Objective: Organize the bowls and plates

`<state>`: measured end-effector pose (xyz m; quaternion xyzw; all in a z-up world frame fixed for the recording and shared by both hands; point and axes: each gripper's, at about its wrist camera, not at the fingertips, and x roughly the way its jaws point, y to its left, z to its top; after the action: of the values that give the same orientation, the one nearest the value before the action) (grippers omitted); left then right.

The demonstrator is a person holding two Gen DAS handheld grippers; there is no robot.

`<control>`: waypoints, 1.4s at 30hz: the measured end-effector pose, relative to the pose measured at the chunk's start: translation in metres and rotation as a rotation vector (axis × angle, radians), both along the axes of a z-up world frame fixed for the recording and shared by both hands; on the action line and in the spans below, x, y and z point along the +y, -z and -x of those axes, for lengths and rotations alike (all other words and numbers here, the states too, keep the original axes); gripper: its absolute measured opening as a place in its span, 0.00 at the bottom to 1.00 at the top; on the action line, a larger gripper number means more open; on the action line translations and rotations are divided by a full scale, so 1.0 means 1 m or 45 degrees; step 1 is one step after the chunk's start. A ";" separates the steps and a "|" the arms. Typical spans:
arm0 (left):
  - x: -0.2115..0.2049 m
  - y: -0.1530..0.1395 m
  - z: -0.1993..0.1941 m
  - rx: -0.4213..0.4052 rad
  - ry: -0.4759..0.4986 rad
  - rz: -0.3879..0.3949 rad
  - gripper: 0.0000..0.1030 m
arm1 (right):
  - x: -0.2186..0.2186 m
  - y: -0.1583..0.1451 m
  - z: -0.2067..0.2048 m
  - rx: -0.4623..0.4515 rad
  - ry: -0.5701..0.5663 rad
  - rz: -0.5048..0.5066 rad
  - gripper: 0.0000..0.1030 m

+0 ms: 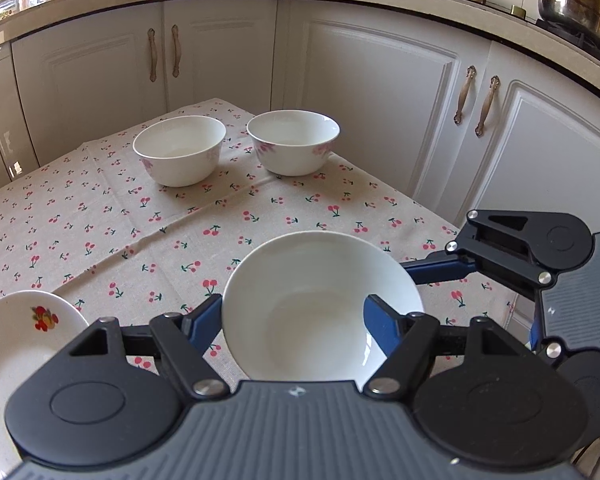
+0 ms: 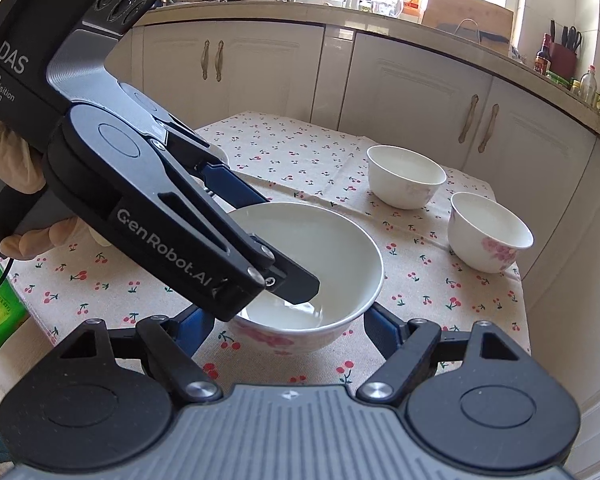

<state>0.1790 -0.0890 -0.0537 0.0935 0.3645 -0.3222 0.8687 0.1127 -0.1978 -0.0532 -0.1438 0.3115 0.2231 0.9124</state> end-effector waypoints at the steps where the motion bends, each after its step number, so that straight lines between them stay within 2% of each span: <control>1: 0.000 0.001 0.002 -0.003 -0.001 0.001 0.72 | -0.001 0.001 0.001 0.006 -0.001 -0.002 0.83; 26: -0.004 0.013 0.007 0.040 0.015 0.017 0.72 | -0.007 0.006 0.009 0.069 -0.003 -0.002 0.83; 34: -0.004 0.013 0.006 0.043 0.031 0.029 0.77 | -0.008 0.008 0.009 0.071 0.002 -0.018 0.83; 36: -0.004 0.012 0.007 0.044 0.043 0.037 0.81 | -0.009 0.008 0.008 0.078 0.002 -0.033 0.85; 38: -0.004 0.010 0.008 0.031 0.047 0.034 0.85 | -0.013 0.005 0.009 0.060 0.005 -0.068 0.98; 39: -0.004 0.008 0.009 0.019 0.048 0.031 0.86 | -0.014 0.004 0.011 0.047 0.003 -0.079 1.00; 42: -0.004 -0.001 0.009 -0.003 0.060 0.035 0.88 | -0.017 -0.003 0.012 0.025 -0.001 -0.086 1.00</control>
<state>0.1696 -0.0925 -0.0528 0.0906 0.3566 -0.3475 0.8625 0.1005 -0.2145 -0.0503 -0.1111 0.3125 0.2353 0.9136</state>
